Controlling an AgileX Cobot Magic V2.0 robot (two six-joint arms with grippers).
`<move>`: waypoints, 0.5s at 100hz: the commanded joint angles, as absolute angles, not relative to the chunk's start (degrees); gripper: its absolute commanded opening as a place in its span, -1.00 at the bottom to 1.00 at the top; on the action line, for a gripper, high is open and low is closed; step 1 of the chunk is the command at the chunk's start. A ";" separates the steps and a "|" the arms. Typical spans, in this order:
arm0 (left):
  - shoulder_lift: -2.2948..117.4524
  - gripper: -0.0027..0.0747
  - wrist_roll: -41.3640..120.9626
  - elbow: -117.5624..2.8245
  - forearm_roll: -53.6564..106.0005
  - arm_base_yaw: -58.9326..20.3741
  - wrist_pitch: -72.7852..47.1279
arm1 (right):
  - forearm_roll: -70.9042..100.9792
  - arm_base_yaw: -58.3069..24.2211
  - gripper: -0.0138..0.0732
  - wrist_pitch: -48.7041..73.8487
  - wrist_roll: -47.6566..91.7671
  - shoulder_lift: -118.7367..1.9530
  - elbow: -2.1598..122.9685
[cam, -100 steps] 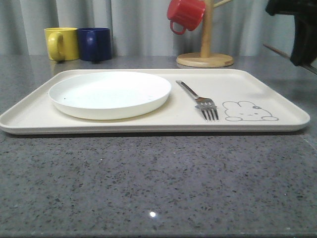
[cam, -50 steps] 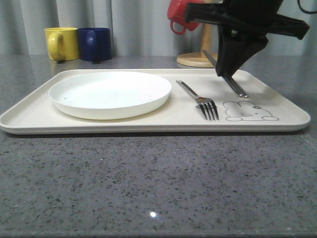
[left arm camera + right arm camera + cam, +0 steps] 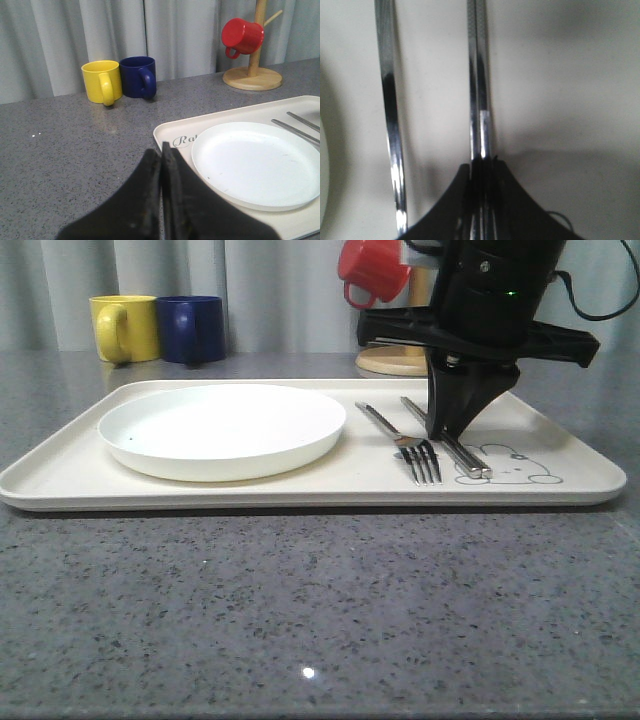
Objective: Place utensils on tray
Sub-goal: 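Grasp the silver chopsticks with the right gripper and place them on the tray, then open the right gripper and move it back to the spoon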
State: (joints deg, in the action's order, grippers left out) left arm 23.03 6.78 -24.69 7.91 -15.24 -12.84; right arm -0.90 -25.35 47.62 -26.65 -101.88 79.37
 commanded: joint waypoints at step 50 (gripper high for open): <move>23.45 -0.98 6.76 -26.16 8.11 -15.63 -8.16 | -6.89 -22.43 -0.05 46.84 -25.21 -91.74 81.94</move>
